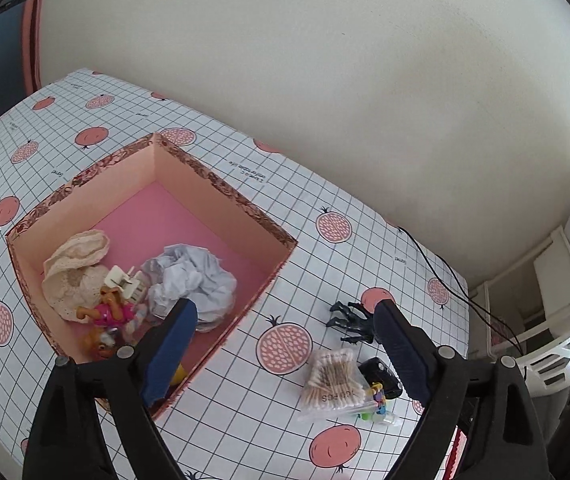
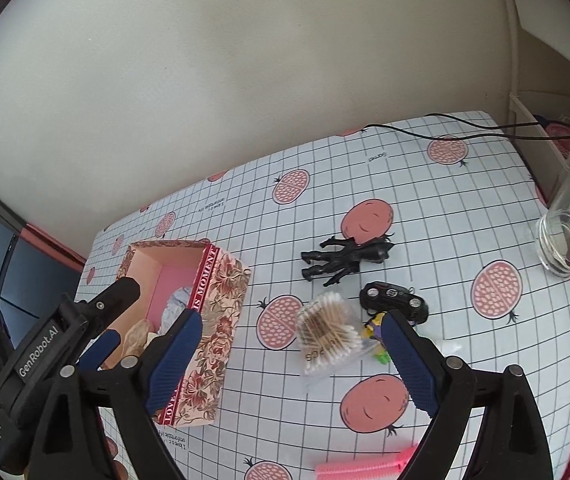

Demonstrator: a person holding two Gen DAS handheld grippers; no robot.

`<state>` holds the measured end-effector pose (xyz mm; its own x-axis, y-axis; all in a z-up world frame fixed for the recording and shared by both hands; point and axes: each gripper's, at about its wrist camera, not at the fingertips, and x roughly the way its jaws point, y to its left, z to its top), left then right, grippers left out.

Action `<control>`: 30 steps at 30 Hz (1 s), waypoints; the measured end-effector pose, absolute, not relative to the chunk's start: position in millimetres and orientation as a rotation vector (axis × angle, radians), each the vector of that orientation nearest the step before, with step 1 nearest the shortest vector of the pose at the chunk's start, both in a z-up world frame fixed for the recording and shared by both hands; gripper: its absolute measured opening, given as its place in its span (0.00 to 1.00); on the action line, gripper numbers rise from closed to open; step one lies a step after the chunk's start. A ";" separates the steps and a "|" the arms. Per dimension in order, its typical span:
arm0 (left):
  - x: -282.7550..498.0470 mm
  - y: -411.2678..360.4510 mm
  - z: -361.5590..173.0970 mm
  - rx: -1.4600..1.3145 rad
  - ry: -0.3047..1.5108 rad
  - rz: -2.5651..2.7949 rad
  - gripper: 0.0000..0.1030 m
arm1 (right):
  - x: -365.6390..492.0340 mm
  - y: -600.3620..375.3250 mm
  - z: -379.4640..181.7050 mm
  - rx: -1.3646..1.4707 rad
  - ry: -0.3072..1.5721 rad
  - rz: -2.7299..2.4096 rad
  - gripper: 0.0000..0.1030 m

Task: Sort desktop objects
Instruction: 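Withdraw both tools from the box toward the cotton swab pack and bottle, then close the left gripper on the cotton swab pack while the right approaches the white dropper bottle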

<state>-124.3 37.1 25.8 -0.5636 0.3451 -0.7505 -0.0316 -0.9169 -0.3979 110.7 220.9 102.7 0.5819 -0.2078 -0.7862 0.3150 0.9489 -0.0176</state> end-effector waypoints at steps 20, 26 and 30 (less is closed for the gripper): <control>-116.2 130.5 -23.9 -1.492 -0.336 2.318 0.88 | 77.6 118.8 94.0 0.268 0.956 -0.577 0.90; -120.7 135.4 -56.4 -1.569 -0.363 2.284 0.88 | 81.1 100.9 49.3 0.280 1.091 -0.631 0.90; -122.6 137.5 -65.8 -1.587 -0.357 2.275 0.88 | 83.8 100.5 28.1 0.284 1.140 -0.645 0.90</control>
